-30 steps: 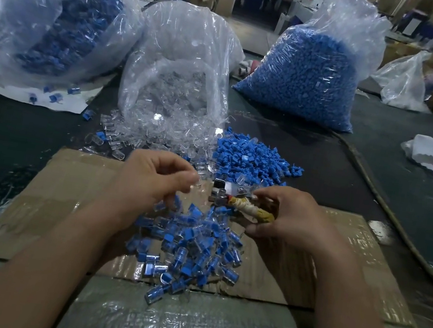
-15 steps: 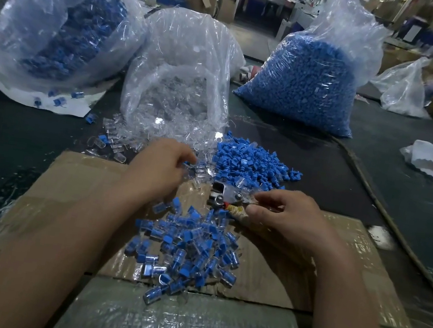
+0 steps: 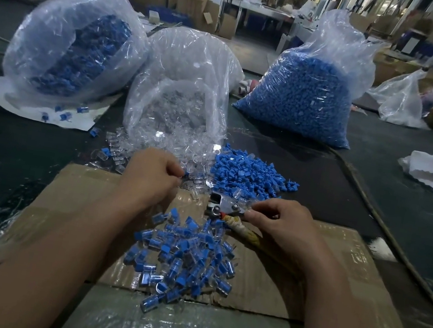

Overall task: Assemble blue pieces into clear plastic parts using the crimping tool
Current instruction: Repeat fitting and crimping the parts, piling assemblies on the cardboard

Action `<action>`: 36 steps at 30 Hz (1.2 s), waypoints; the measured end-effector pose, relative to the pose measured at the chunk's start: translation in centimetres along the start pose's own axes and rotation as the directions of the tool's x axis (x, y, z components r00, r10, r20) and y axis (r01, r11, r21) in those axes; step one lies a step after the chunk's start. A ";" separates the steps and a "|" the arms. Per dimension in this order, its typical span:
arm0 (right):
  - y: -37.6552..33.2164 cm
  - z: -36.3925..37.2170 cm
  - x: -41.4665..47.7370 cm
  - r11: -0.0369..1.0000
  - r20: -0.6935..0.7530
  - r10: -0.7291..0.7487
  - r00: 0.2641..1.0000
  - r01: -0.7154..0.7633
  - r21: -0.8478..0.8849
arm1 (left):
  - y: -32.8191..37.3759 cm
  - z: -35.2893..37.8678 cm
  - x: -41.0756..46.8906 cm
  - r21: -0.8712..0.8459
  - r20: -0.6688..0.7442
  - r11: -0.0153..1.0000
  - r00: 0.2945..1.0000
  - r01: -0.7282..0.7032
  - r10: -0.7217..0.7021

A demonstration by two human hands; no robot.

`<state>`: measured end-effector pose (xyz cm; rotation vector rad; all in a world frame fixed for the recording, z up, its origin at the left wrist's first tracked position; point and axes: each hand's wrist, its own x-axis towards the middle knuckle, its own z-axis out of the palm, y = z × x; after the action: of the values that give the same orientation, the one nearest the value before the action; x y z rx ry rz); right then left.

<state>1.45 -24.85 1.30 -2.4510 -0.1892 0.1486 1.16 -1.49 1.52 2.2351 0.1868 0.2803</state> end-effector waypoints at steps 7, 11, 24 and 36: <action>-0.1 0.4 0.2 1.000 -0.029 -0.027 0.999 0.027 -0.010 | -0.7 -1.1 -2.6 -0.252 -0.021 0.968 1.000 0.000 -0.006; 0.1 0.6 0.3 1.000 -0.058 -0.021 0.998 0.021 -0.001 | -1.1 -0.9 -3.7 -0.338 -0.008 0.941 1.000 -0.028 0.027; 0.7 0.6 0.9 1.000 -0.191 -0.014 0.981 0.019 0.024 | -2.3 -1.6 -4.4 -0.636 0.044 0.765 0.995 0.099 -0.093; -1.4 1.4 5.3 0.989 -0.234 0.101 0.967 -0.122 -0.078 | -2.2 -1.3 -4.6 -0.580 0.010 0.813 0.998 0.058 -0.065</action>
<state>6.30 -22.00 0.74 -2.5471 0.0455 -0.0979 -3.69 -0.25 -0.01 1.6126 0.1528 0.2698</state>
